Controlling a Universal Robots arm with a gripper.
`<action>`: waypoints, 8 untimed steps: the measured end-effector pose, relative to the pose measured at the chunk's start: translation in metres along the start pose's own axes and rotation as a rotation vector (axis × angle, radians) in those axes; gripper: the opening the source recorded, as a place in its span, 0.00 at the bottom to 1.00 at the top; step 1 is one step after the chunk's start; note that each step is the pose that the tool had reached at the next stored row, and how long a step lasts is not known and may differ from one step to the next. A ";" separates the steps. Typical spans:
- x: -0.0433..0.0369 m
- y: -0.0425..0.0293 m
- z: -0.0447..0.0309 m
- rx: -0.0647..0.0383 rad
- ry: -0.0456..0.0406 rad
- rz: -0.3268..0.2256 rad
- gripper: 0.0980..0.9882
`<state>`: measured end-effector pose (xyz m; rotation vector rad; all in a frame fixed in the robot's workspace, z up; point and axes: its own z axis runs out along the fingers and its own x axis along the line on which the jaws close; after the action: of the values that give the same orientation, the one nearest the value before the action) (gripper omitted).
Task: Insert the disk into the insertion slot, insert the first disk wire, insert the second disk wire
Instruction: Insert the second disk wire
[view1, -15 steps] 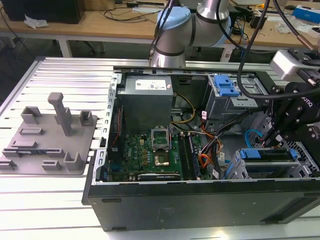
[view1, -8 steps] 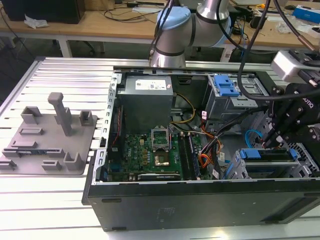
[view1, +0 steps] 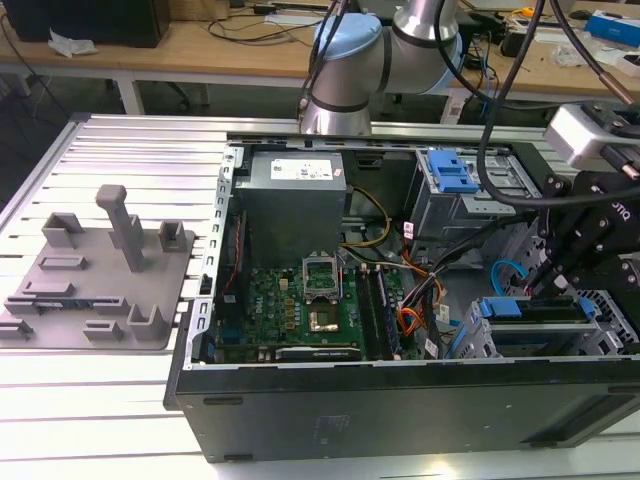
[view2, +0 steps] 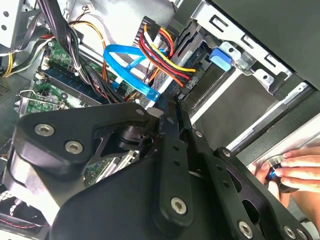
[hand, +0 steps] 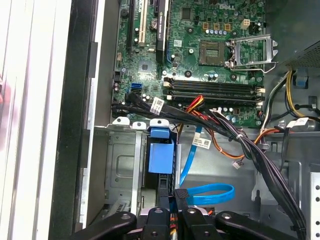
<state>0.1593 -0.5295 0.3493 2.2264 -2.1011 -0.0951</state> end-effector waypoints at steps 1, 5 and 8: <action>0.0000 0.0000 0.0000 0.000 -0.0001 0.000 0.07; 0.0010 -0.0005 0.0000 0.001 -0.0245 -0.003 0.07; 0.0013 -0.0004 0.0000 0.001 -0.0254 -0.002 0.07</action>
<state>0.1598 -0.5307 0.3493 2.2405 -2.1119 -0.1227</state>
